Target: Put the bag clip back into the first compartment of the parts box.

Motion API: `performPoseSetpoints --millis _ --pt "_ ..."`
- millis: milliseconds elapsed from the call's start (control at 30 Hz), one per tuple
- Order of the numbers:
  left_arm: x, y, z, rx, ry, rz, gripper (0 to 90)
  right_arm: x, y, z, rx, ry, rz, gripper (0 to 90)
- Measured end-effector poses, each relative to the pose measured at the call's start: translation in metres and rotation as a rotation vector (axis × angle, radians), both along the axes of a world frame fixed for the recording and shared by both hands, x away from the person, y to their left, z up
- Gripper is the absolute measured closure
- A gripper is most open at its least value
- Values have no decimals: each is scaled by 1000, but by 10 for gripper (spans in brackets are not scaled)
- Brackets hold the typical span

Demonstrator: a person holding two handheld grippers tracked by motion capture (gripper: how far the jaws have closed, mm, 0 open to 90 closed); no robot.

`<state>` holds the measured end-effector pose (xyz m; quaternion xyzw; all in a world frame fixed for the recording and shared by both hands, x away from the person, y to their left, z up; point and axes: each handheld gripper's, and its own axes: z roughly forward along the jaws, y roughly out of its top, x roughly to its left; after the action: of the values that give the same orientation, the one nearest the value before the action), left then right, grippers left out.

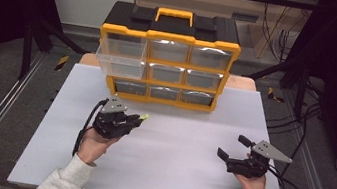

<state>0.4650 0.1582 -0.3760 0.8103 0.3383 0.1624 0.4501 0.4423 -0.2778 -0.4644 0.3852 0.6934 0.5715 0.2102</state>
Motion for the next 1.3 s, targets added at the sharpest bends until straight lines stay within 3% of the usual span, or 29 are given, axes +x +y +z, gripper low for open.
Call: performPoseSetpoints --millis 700,1300 --pt "-3 37 30 -52 -50 63 776 1 1 -1 -3 -3 1 4" --pt "-6 52 52 -81 -91 77 776 0 0 0 -3 0 -1 4"
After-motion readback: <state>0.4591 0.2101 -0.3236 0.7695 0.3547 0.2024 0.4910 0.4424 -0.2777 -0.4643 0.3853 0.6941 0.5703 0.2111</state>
